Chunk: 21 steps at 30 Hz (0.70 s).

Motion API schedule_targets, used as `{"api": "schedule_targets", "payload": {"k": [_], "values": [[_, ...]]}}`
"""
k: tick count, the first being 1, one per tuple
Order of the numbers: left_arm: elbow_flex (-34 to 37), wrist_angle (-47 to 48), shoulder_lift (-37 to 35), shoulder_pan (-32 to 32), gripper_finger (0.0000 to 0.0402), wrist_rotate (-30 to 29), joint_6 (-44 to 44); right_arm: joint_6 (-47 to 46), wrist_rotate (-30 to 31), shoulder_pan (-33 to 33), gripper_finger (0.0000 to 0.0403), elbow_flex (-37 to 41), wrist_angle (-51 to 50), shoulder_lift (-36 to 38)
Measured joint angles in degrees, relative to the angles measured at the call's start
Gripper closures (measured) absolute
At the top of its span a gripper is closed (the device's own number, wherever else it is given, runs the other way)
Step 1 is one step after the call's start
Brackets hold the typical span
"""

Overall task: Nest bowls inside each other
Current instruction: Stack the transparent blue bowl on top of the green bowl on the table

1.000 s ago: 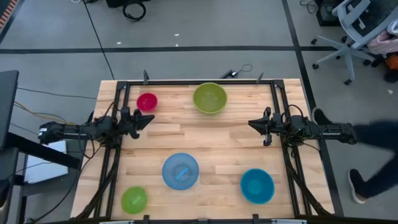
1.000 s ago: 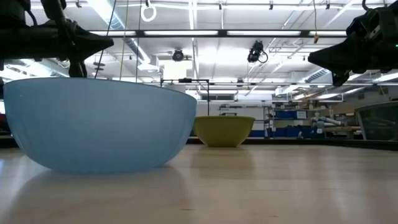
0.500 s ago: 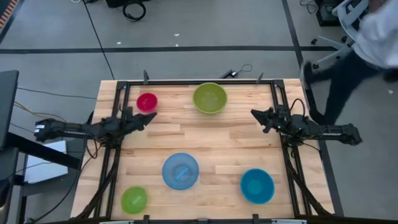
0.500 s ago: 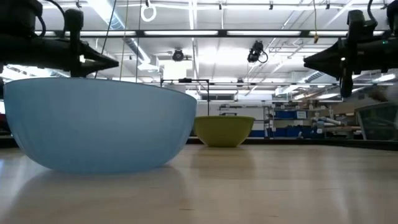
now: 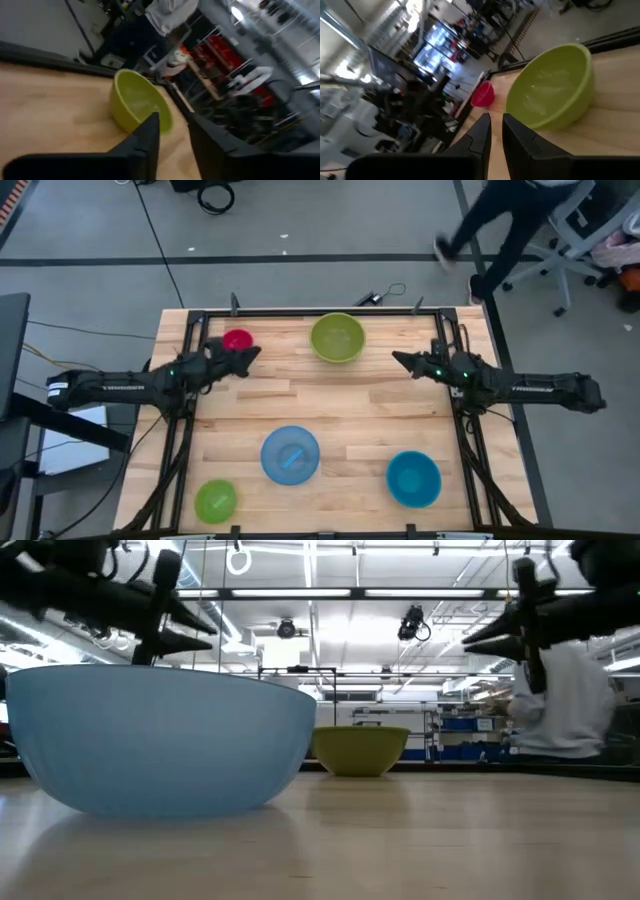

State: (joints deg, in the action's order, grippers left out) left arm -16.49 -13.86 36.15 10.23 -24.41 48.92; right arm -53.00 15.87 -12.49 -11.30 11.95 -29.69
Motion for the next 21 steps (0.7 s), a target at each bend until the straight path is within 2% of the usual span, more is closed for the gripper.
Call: {"api": "schedule_targets", "payload": {"k": [5, 9, 12, 16, 21], "values": [[-12.1, 18.3, 4.2, 6.5, 0.0231, 7.8, -5.2, 2.4, -4.0, -2.9, 0.0349, -11.8, -2.2, -14.7], [-20.6, 30.6, 6.9, 11.1, 0.0219, 8.2, -8.5, 7.7, 0.0, -5.1, 0.0349, -20.0, -7.4, -23.5], [-25.3, 37.4, 8.4, 13.6, 0.0219, 8.4, -11.5, 4.5, 1.0, -8.1, 0.0349, -24.8, -12.9, -28.4], [-28.3, 45.1, 10.0, 16.0, 0.0218, 8.7, -13.6, 3.7, -4.5, -13.4, 0.0348, -31.1, -23.6, -35.0], [-27.9, 49.7, 11.6, 17.6, 0.0218, 12.7, -11.8, 7.5, -7.3, -18.8, 0.0338, -38.2, -38.2, -43.2]]}}
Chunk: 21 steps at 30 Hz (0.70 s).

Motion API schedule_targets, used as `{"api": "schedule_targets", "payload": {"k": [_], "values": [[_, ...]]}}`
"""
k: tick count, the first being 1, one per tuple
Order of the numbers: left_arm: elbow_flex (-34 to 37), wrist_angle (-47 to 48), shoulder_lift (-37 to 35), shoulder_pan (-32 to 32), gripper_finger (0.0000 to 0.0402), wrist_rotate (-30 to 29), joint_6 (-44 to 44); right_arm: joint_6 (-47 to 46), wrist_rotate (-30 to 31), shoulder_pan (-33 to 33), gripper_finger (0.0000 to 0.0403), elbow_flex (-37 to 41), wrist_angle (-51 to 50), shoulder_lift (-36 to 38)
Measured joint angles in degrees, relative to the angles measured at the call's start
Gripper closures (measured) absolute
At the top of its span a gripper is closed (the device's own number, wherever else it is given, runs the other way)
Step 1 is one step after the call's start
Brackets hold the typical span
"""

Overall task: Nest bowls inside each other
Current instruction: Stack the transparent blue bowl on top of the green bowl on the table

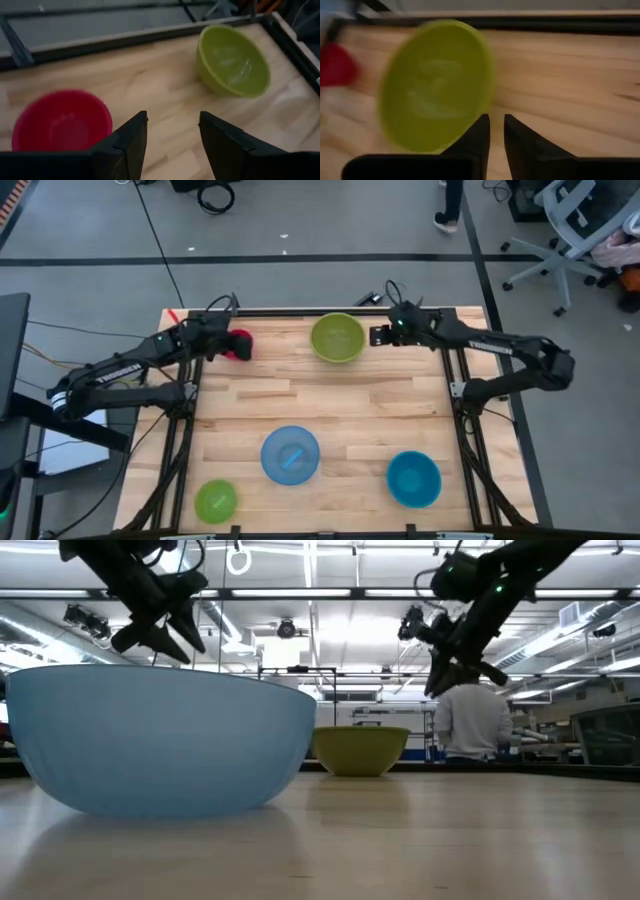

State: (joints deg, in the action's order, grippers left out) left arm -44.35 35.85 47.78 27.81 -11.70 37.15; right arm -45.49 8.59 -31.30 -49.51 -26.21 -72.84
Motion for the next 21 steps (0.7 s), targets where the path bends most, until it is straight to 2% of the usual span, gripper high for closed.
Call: {"api": "schedule_targets", "payload": {"k": [5, 16, 21], "values": [[1.6, 0.4, 0.9, -0.4, 0.0218, 2.0, 2.4, 3.5, -2.9, -4.0, 0.0309, -2.6, -2.7, -5.7], [1.6, 0.6, 1.1, -0.6, 0.0218, 2.4, 4.0, 3.3, -14.1, -7.6, 0.0197, -3.0, 4.1, -11.8], [1.6, -0.5, 1.5, -5.6, 0.0219, 10.4, 2.3, 3.0, -16.2, -4.8, 0.0192, -3.0, 2.1, -10.2]]}}
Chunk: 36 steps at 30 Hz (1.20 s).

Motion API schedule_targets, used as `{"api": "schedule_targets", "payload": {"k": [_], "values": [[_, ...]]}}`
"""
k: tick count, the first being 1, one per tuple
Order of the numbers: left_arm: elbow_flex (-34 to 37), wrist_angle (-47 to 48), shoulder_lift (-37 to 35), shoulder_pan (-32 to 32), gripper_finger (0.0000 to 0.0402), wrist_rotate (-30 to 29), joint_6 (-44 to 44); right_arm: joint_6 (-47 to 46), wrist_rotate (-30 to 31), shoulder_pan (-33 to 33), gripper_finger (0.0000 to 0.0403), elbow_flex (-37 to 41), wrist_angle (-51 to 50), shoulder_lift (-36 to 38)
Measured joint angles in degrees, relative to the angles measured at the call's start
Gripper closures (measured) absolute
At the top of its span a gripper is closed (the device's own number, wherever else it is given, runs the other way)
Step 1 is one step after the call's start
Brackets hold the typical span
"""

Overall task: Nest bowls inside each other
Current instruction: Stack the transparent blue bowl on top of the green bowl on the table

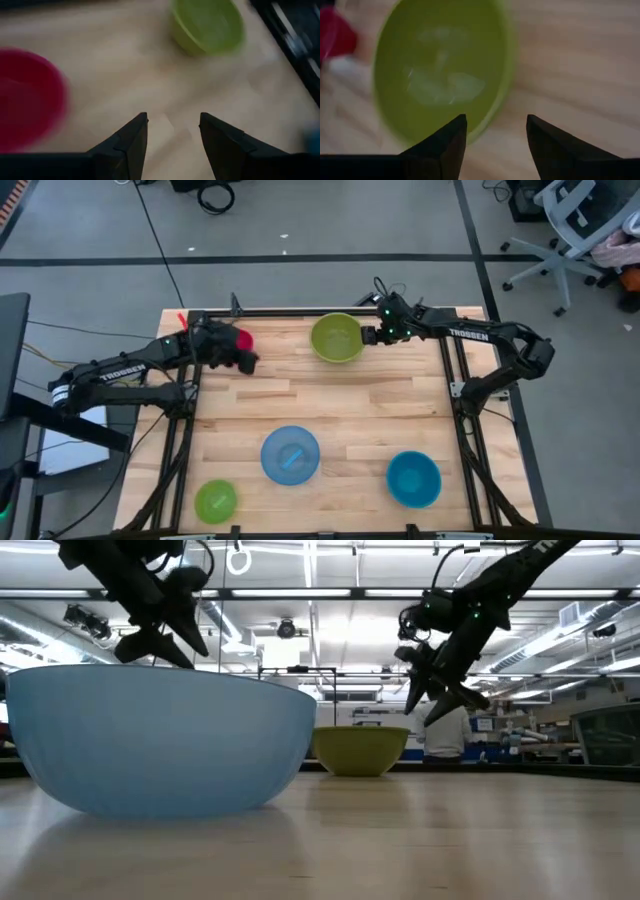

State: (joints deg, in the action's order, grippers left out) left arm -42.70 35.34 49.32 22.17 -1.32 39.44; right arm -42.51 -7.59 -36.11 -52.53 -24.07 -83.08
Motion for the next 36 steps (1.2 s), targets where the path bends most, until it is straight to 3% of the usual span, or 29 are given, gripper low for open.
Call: {"api": "schedule_targets", "payload": {"k": [9, 15, 24, 36], "values": [[0.0, -4.3, 6.2, -23.9, 0.0239, 3.7, 3.9, 0.6, 1.3, 8.4, 0.0194, 0.0, -7.8, 5.9], [0.0, -5.4, 15.5, -35.8, 0.0244, -1.7, -1.7, 2.6, 3.5, 10.5, 0.0194, 0.0, -8.1, 6.4], [0.0, -14.0, 26.8, -39.2, 0.0244, -2.5, -1.2, 3.7, 3.7, 10.9, 0.0194, 0.0, -8.3, 6.4], [0.0, -14.4, 34.9, -38.6, 0.0256, -2.7, 3.4, 8.3, 3.8, 10.9, 0.0194, 0.0, -9.2, 6.4]]}}
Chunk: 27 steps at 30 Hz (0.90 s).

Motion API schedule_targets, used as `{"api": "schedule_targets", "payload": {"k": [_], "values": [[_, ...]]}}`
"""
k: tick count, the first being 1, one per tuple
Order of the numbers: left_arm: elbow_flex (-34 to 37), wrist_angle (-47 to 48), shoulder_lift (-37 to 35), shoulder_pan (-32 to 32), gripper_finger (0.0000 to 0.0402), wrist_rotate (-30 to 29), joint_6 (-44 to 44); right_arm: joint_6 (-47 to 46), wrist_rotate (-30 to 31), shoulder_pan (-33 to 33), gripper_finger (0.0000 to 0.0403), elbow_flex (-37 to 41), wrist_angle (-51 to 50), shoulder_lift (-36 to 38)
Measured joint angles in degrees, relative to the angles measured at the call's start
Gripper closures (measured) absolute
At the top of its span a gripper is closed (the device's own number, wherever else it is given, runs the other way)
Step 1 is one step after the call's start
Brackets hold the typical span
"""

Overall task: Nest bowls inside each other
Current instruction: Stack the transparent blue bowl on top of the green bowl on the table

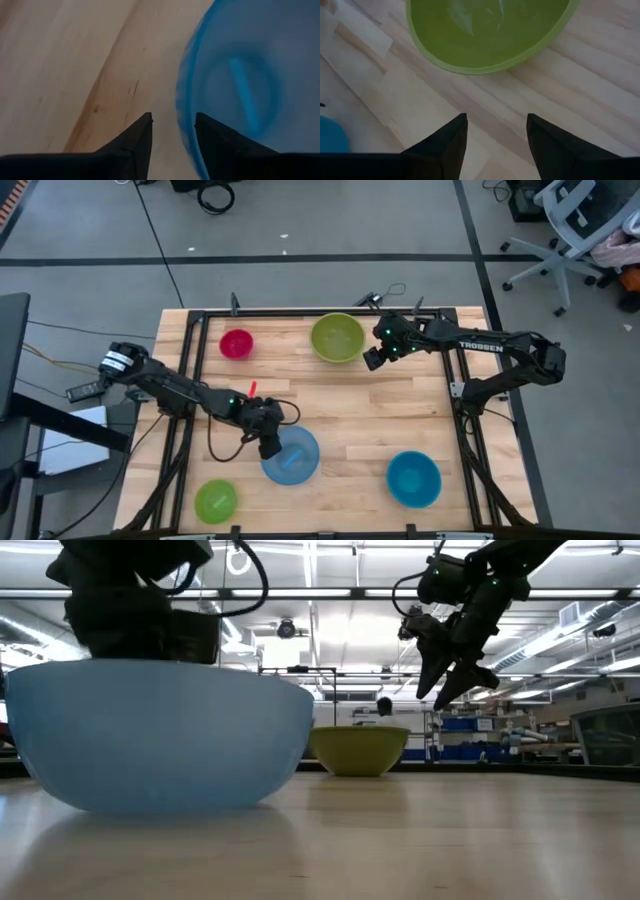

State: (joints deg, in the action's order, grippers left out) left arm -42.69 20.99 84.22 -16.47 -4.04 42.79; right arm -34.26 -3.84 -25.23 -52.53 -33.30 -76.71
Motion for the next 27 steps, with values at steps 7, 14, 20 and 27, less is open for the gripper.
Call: {"api": "schedule_targets", "payload": {"k": [7, 14, 20, 27], "values": [[0.0, -0.5, 2.8, 4.0, 0.0378, -0.3, -1.7, -2.7, -5.0, 1.1, 0.0221, 0.0, -3.1, 1.2], [-2.4, -1.0, -0.4, 15.7, 0.0393, 1.4, -6.6, -6.1, 2.7, 4.5, 0.0276, 0.0, -10.4, 6.4], [-11.9, -1.2, -0.7, 28.8, 0.0397, 1.6, -16.5, -9.5, 6.5, 6.0, 0.0301, 0.0, -13.0, 10.1], [-25.2, -3.3, 2.6, 44.6, 0.0398, 1.6, -21.2, -12.2, 10.3, 6.4, 0.0309, 0.0, -12.9, 11.7]]}}
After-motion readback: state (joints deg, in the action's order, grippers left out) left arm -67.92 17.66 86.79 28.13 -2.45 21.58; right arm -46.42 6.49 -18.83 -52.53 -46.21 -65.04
